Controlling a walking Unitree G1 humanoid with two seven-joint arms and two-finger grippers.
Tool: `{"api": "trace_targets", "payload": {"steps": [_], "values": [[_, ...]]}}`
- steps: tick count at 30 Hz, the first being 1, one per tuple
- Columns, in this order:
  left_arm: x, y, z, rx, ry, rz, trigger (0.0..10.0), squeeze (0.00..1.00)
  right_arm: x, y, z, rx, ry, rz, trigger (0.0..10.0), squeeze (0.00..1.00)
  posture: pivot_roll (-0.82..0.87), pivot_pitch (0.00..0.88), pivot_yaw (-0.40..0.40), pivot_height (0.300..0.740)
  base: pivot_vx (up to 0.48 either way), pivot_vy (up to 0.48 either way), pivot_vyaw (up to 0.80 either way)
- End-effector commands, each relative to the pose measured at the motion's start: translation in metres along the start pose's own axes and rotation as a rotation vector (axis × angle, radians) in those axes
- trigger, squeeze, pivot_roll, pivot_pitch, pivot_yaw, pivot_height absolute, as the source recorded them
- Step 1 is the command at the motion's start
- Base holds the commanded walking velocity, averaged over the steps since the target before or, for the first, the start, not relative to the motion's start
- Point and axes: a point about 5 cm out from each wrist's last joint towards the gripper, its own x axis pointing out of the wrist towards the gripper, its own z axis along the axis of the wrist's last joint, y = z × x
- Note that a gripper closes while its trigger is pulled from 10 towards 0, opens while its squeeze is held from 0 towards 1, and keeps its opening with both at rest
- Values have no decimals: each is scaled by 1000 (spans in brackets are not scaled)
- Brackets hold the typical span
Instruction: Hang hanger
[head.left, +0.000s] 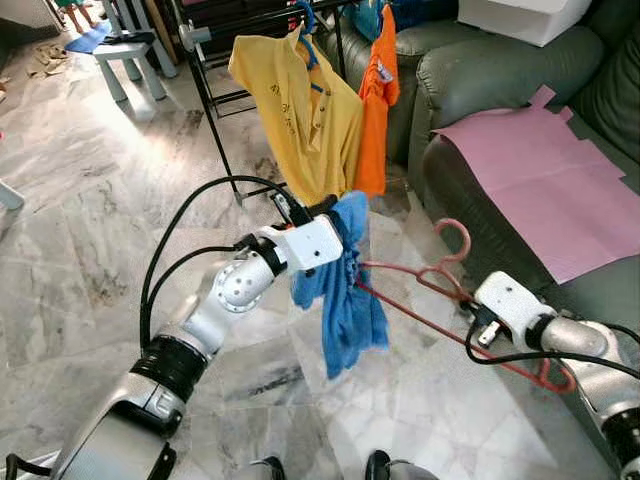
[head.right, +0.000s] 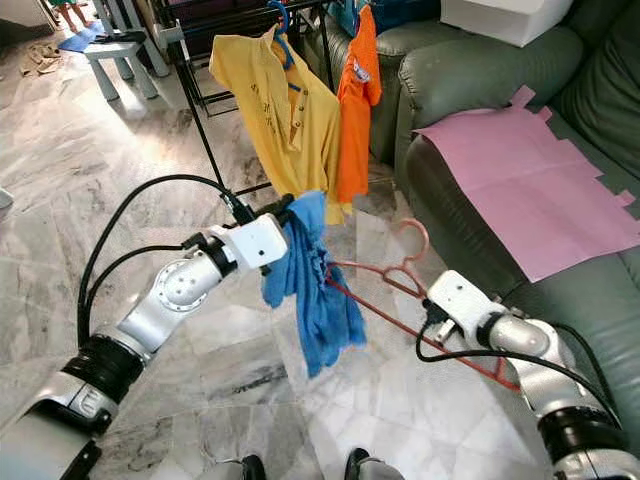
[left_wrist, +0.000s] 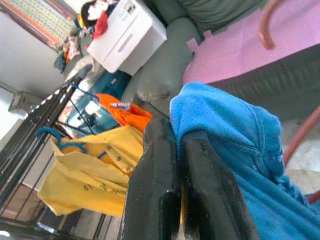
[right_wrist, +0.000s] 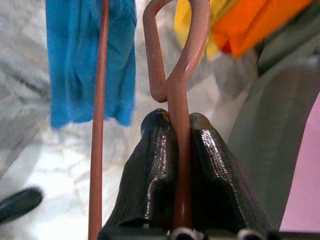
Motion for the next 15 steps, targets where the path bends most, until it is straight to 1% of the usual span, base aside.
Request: {"api": "trace_targets", "payload": {"steps": [1, 5, 6, 7, 8, 10, 13, 15], "values": [[-3, -2, -6, 10, 35, -15, 10000, 0, 2, 3, 9, -39, -44, 41, 10000, 0, -87, 158, 46, 740, 0, 0, 0], [-6, -1, -16, 22, 105, -12, 10000, 0, -3, 3, 11, -97, -47, 78, 10000, 0, -87, 158, 46, 740, 0, 0, 0], [-7, 2, -22, 25, 136, 6, 10000, 0, -6, 2, 11, -106, -49, 88, 10000, 0, -87, 158, 46, 740, 0, 0, 0], [-10, 7, -31, 30, 188, 37, 10000, 0, -11, 1, 10, -124, -53, 104, 10000, 0, -87, 158, 46, 740, 0, 0, 0], [-11, 10, -36, 30, 207, 45, 10000, 0, -13, 1, 10, -124, -59, 117, 10000, 0, -87, 158, 46, 740, 0, 0, 0], [-13, 12, -41, 34, 229, 49, 10000, 0, -16, 3, 9, -122, -66, 138, 10000, 0, -107, 161, 44, 740, 0, 0, 0], [-18, 19, -51, 54, 265, 45, 10000, 0, -22, 6, 6, -156, -64, 193, 10000, 0, -111, 164, 40, 740, 0, 0, 0], [-19, 20, -52, 56, 268, 42, 10000, 0, -23, 7, 6, -157, -64, 201, 10000, 0, -111, 164, 40, 740, 0, 0, 0]]}}
